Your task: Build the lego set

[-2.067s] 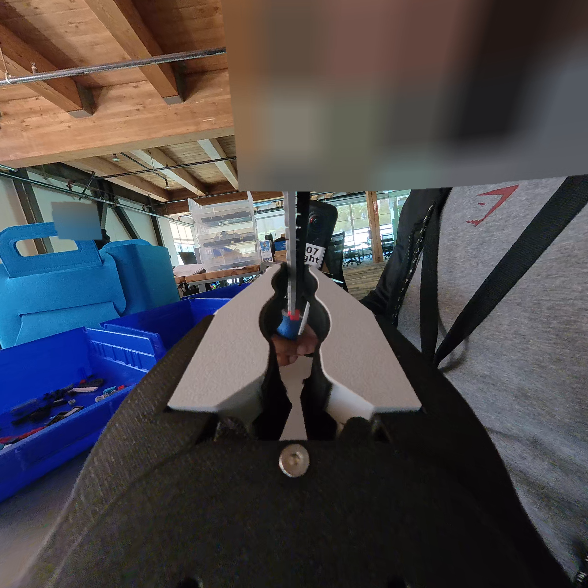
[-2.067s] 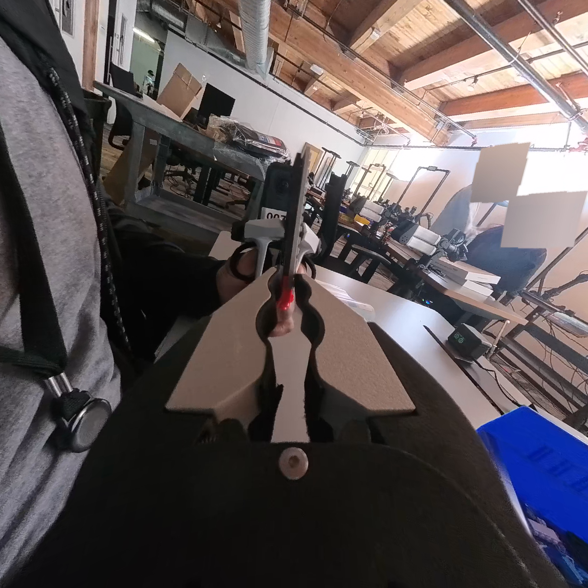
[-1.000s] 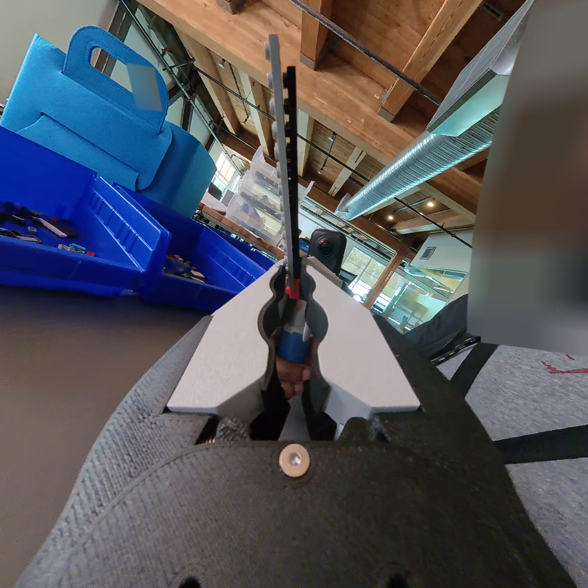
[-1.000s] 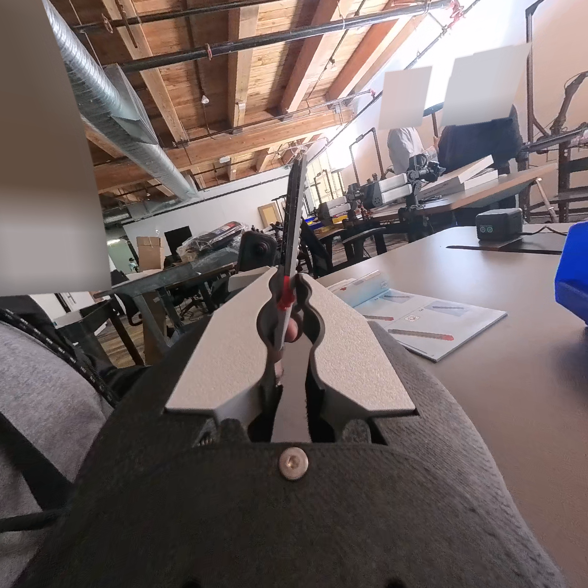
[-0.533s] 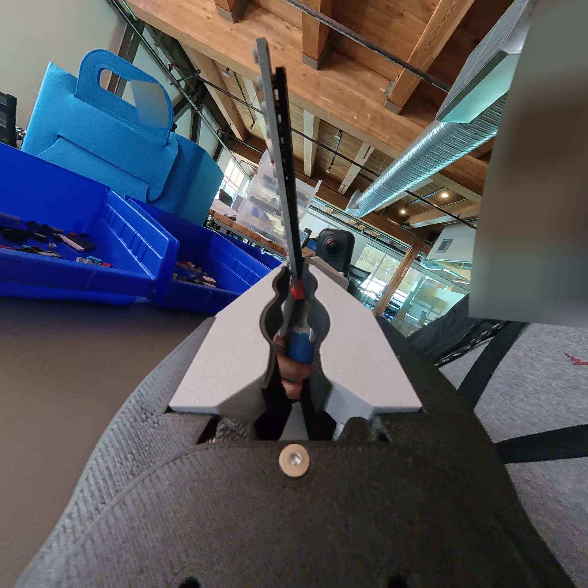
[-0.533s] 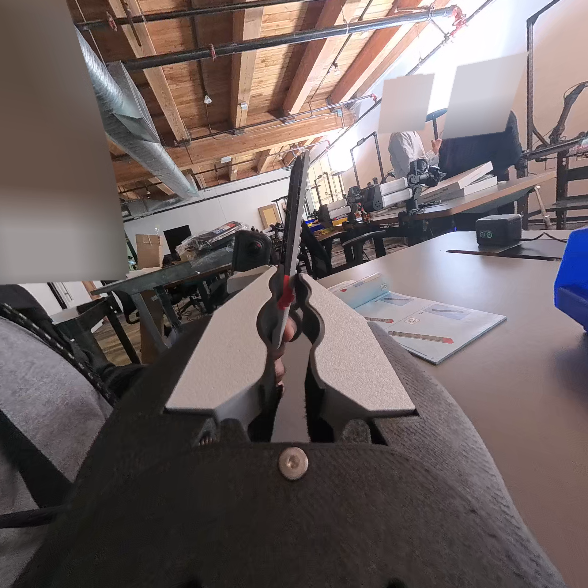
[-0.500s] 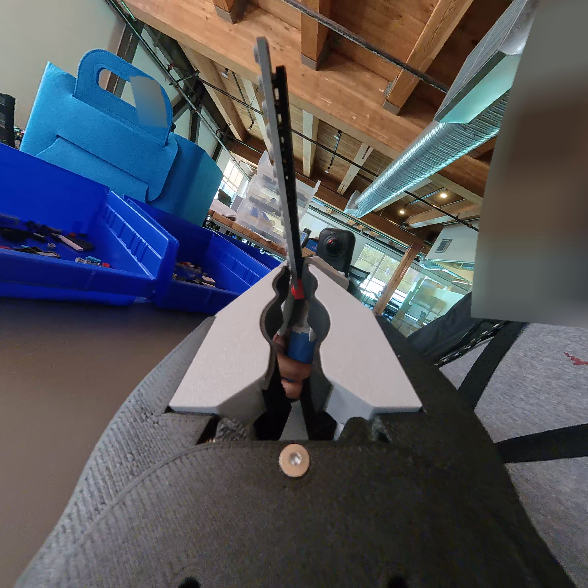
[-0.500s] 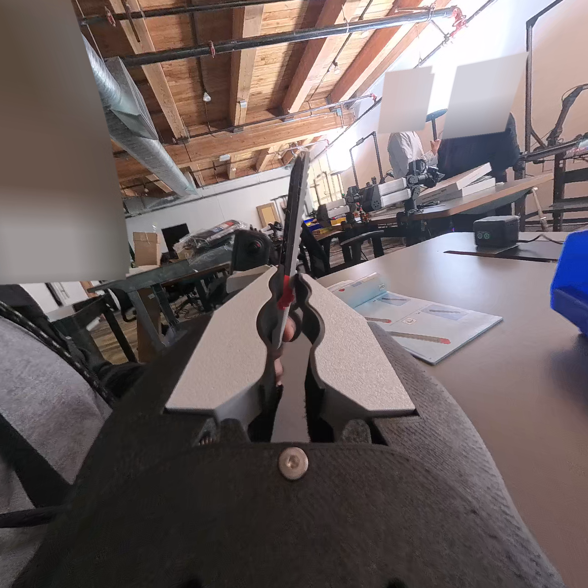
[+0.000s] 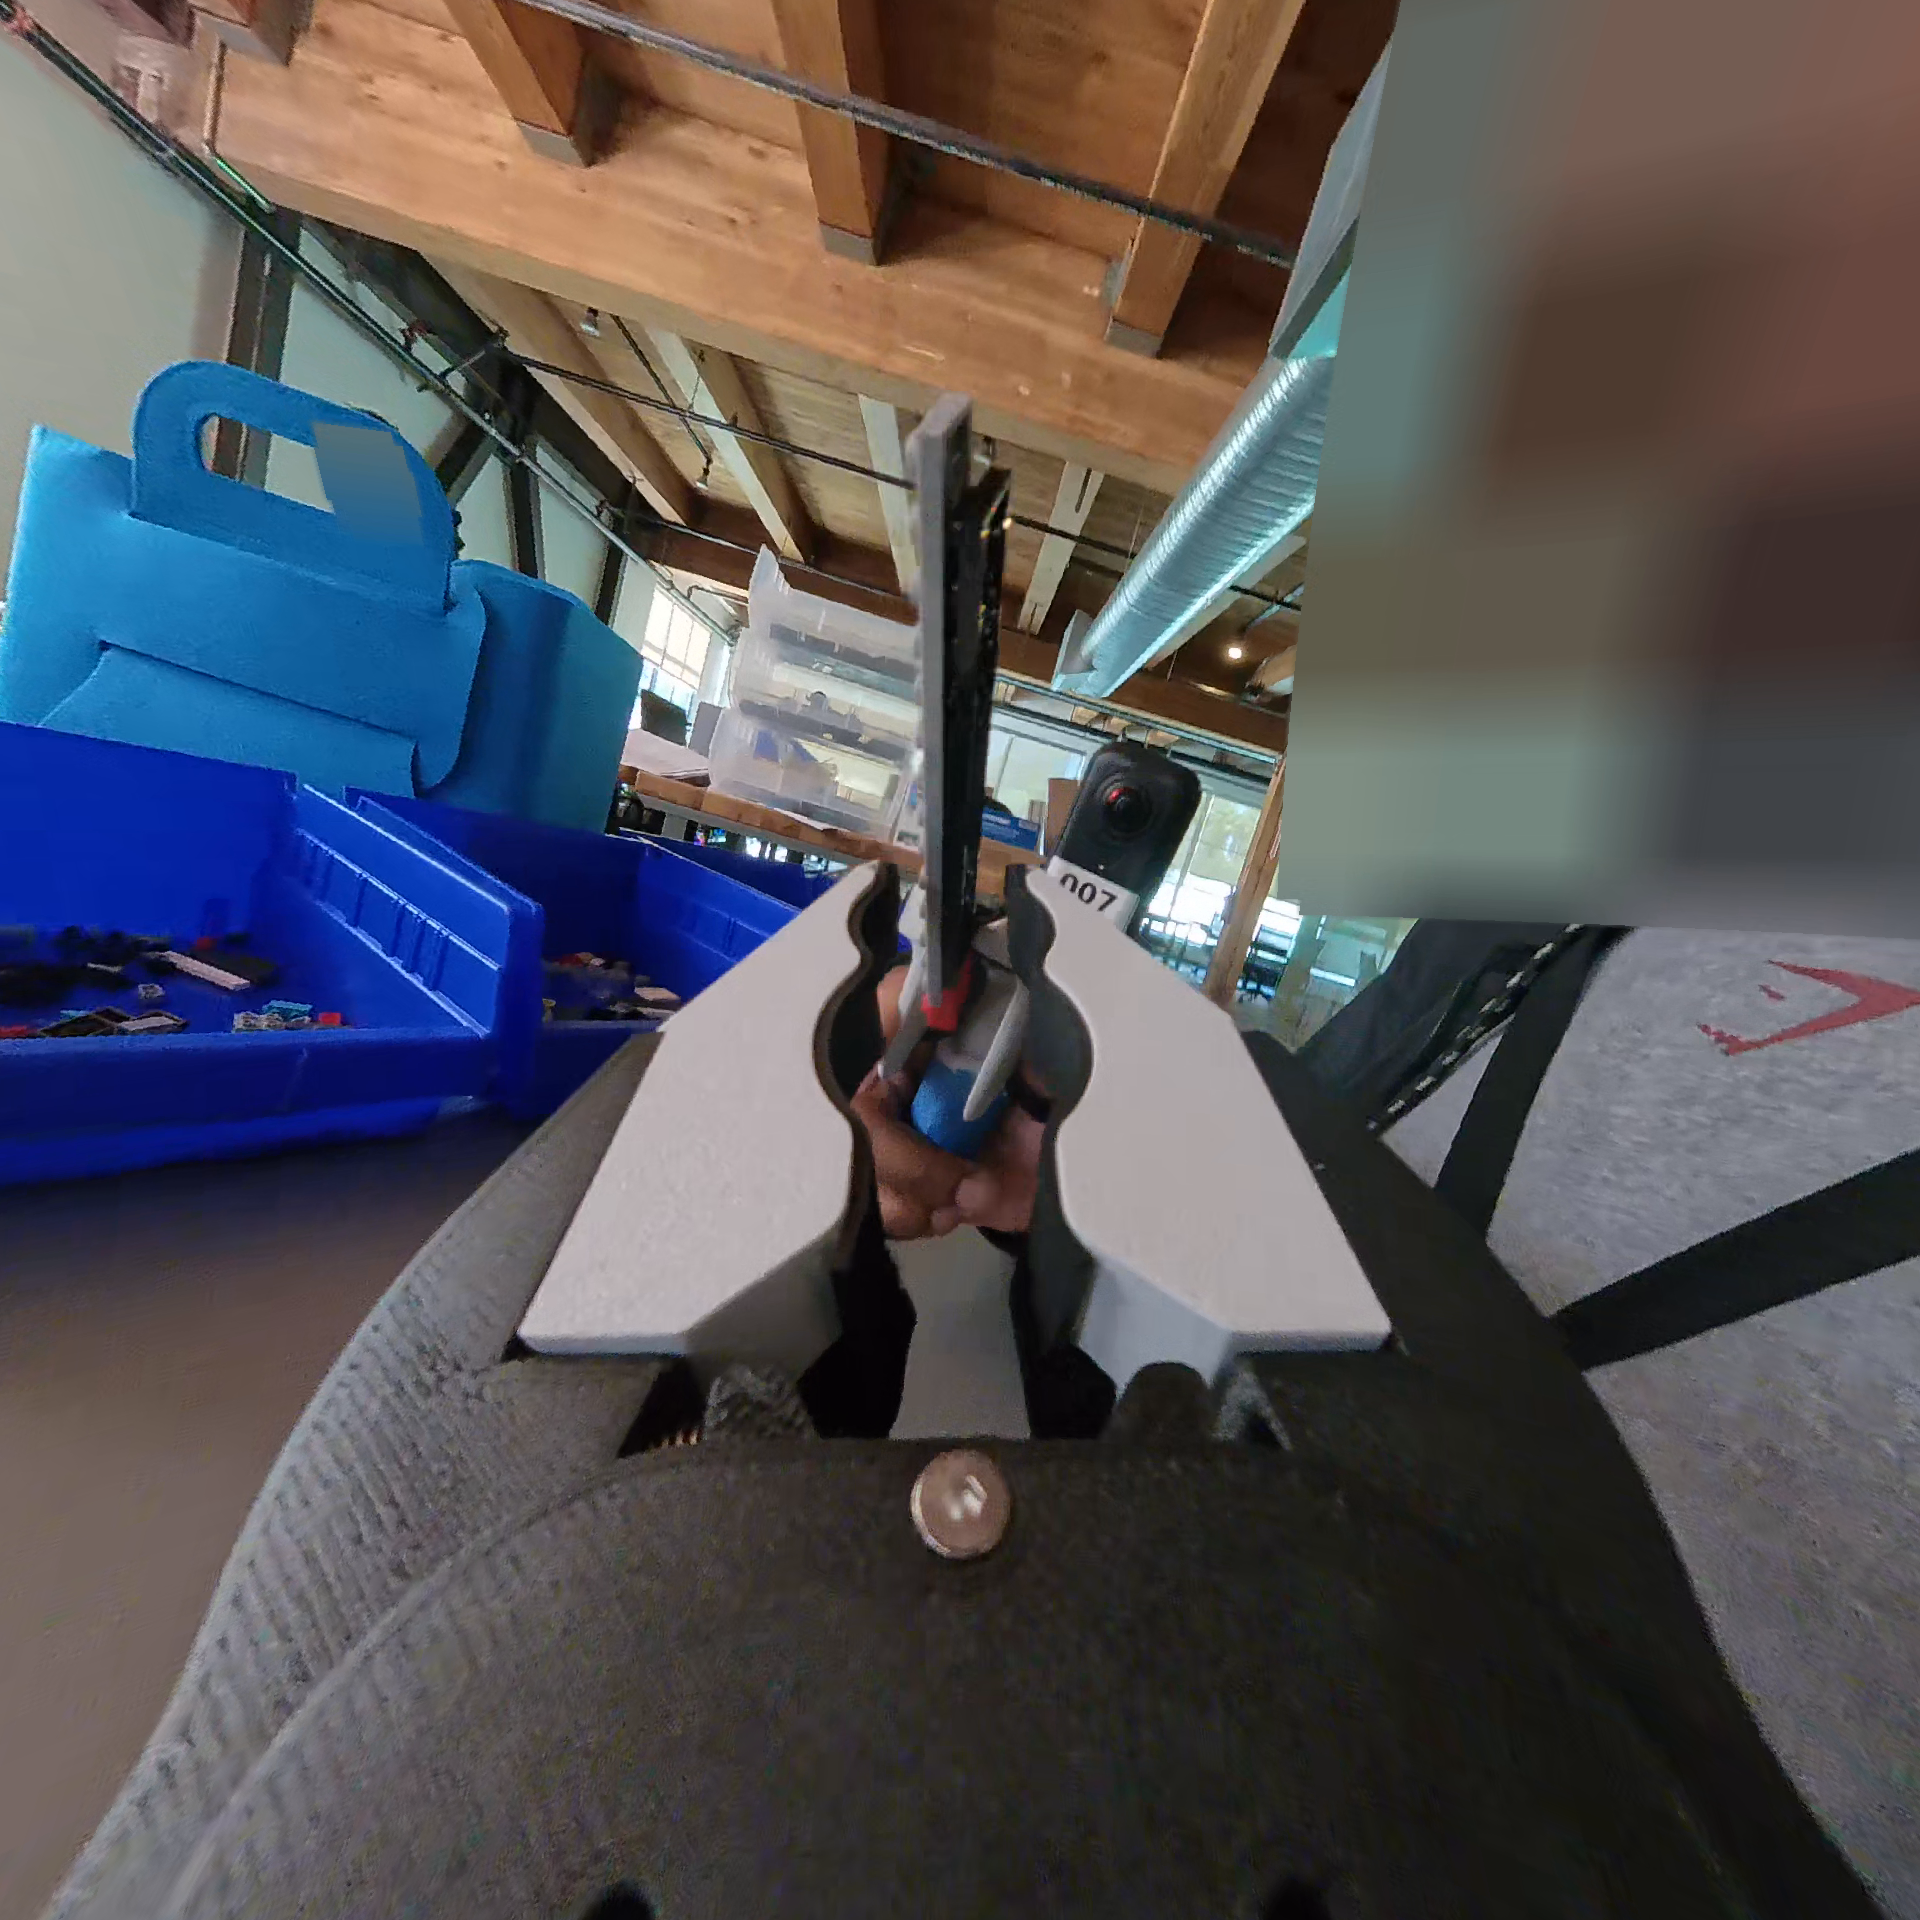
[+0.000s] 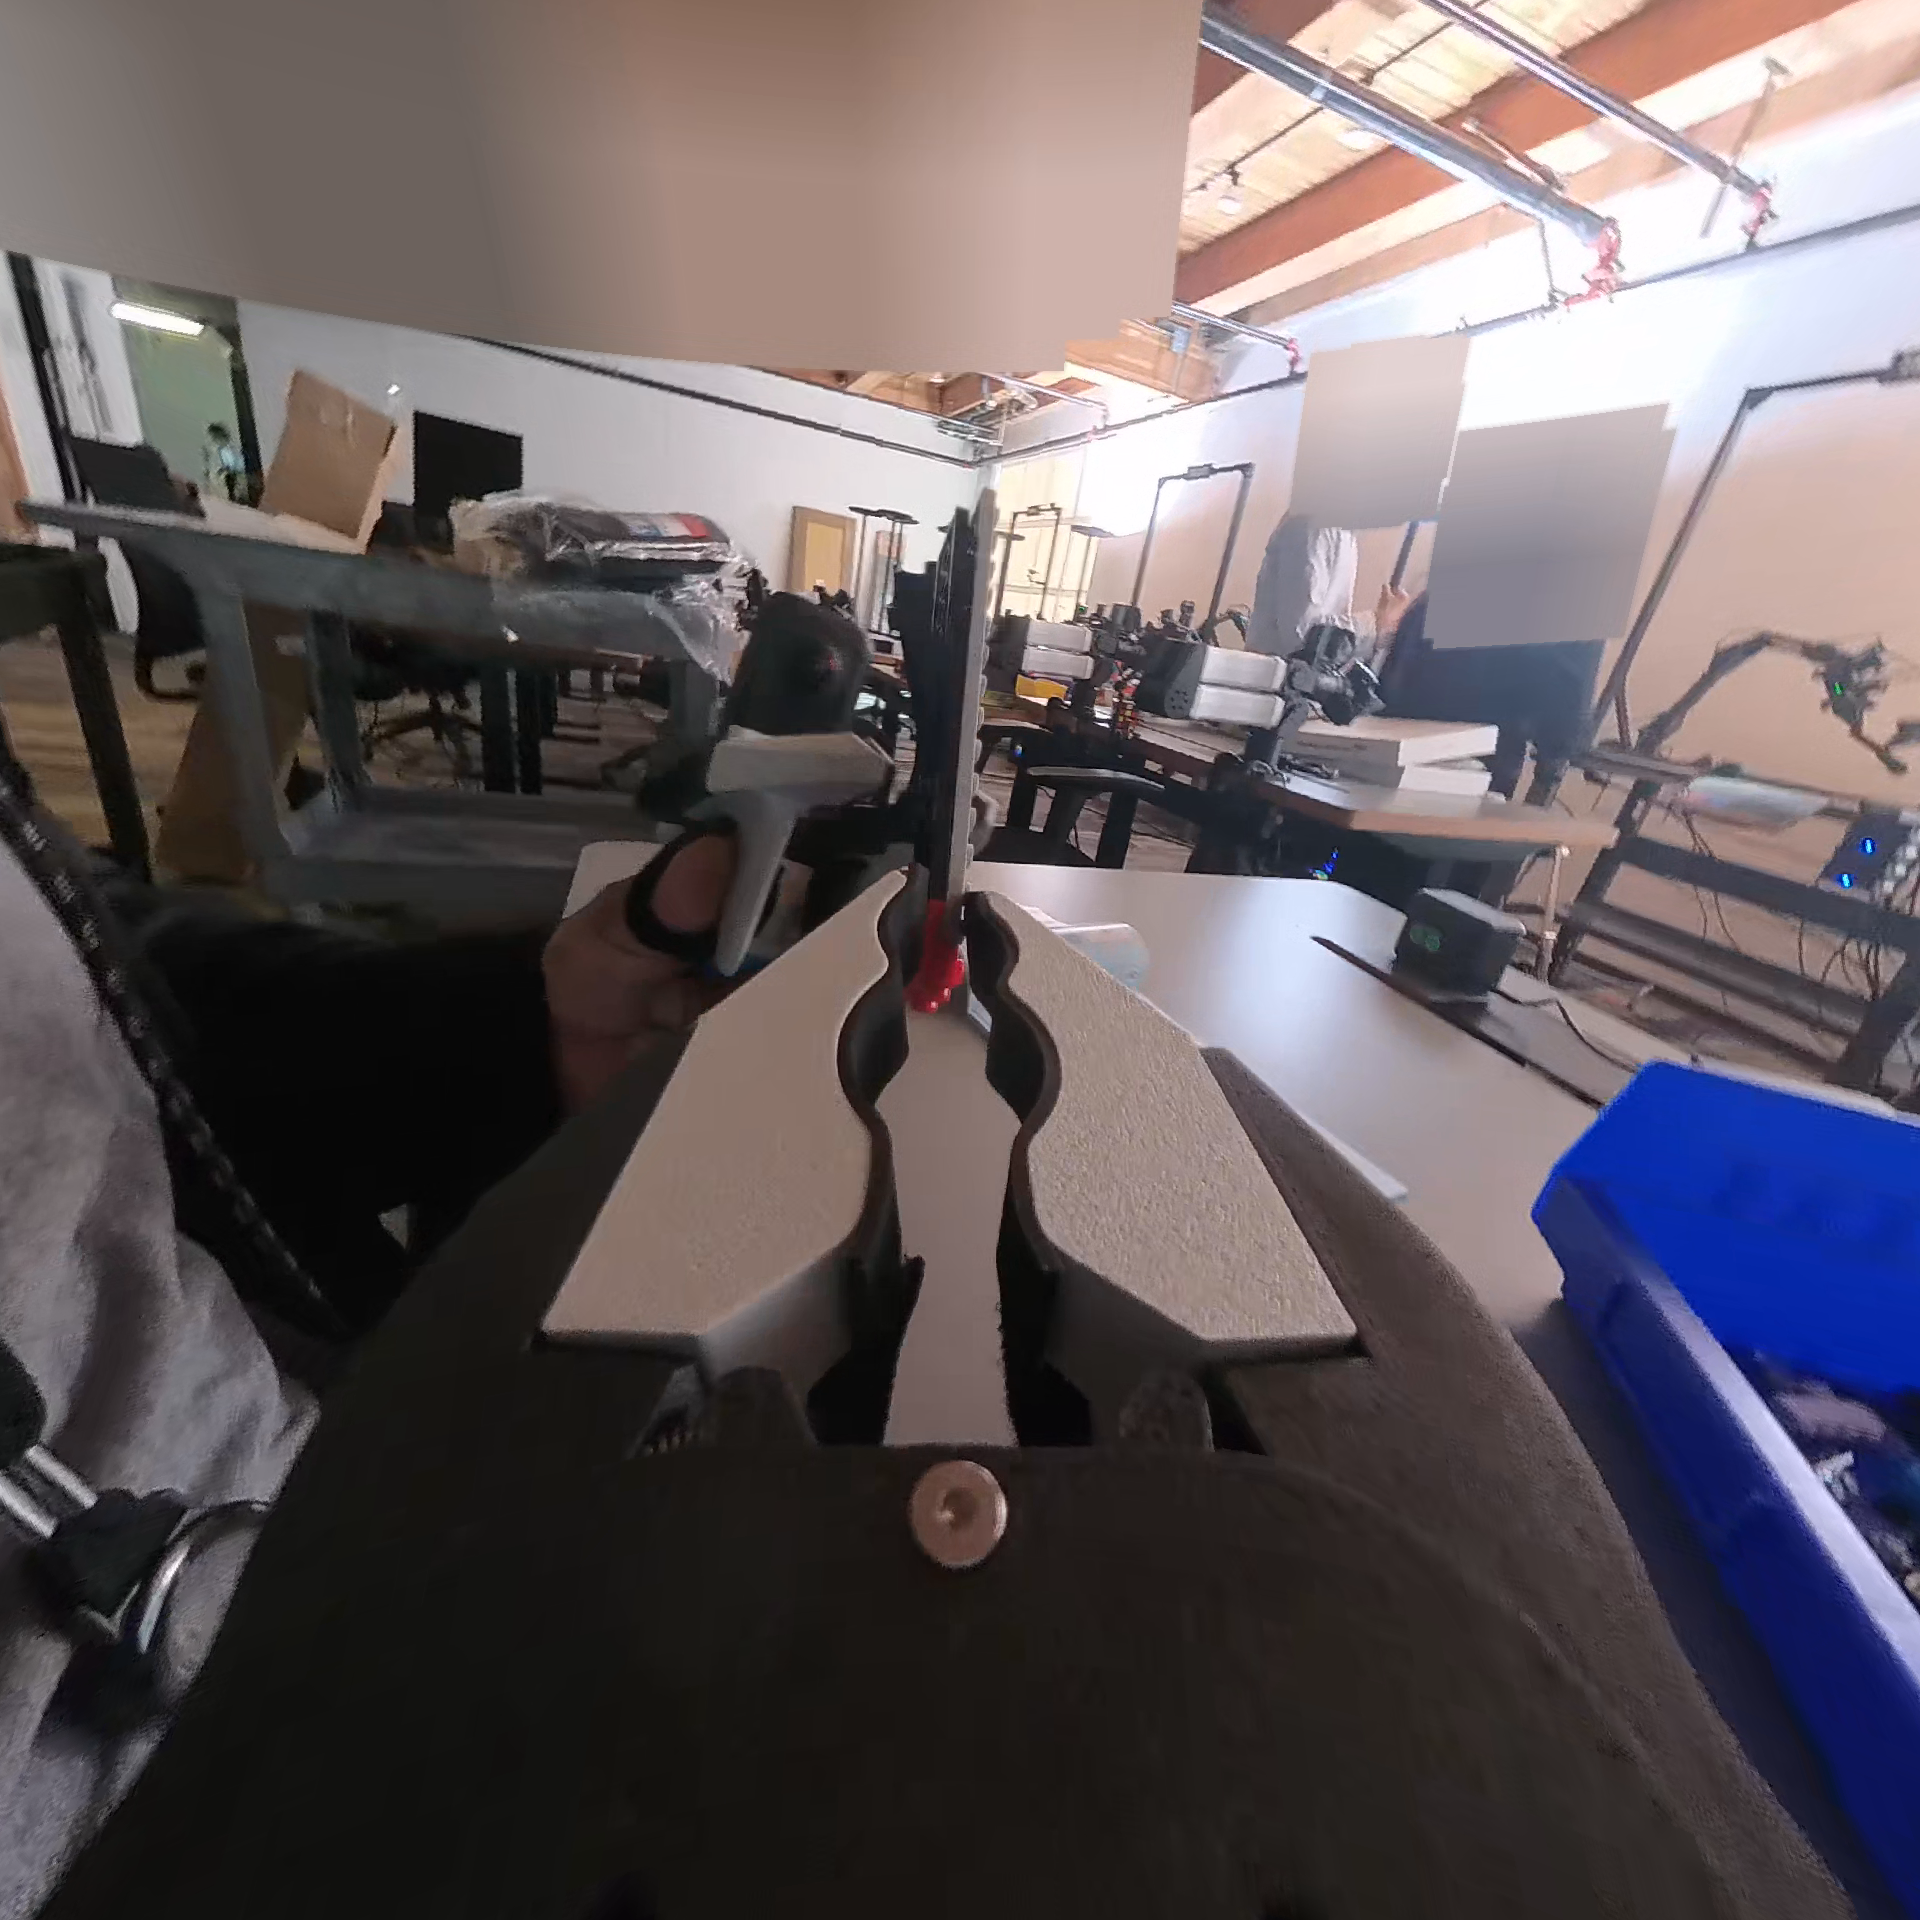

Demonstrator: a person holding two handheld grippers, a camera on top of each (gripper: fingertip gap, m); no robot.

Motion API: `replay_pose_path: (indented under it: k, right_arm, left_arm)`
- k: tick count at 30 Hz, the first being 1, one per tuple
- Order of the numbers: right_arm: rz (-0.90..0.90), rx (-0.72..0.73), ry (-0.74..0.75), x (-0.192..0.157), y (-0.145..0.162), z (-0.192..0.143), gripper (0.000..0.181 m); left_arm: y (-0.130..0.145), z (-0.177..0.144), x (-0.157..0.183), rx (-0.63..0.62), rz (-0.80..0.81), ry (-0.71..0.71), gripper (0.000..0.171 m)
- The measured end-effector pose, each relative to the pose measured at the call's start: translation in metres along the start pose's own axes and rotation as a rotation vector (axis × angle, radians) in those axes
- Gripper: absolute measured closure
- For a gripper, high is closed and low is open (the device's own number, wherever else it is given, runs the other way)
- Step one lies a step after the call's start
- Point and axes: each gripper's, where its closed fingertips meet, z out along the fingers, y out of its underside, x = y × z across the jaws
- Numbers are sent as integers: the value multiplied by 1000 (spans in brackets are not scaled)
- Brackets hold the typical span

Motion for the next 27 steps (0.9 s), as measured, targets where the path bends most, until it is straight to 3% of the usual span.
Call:
replay_pose_path:
  k: [7, 27]
  right_arm:
    - [-67, 2, -41, -14, -3, 2, 172]
    - [-79, -5, -174, -39, -16, 5, 170]
  left_arm:
    - [6, 2, 11, -29, 58, 48, 163]
    - [14, 0, 34, -70, 280, 133, 163]
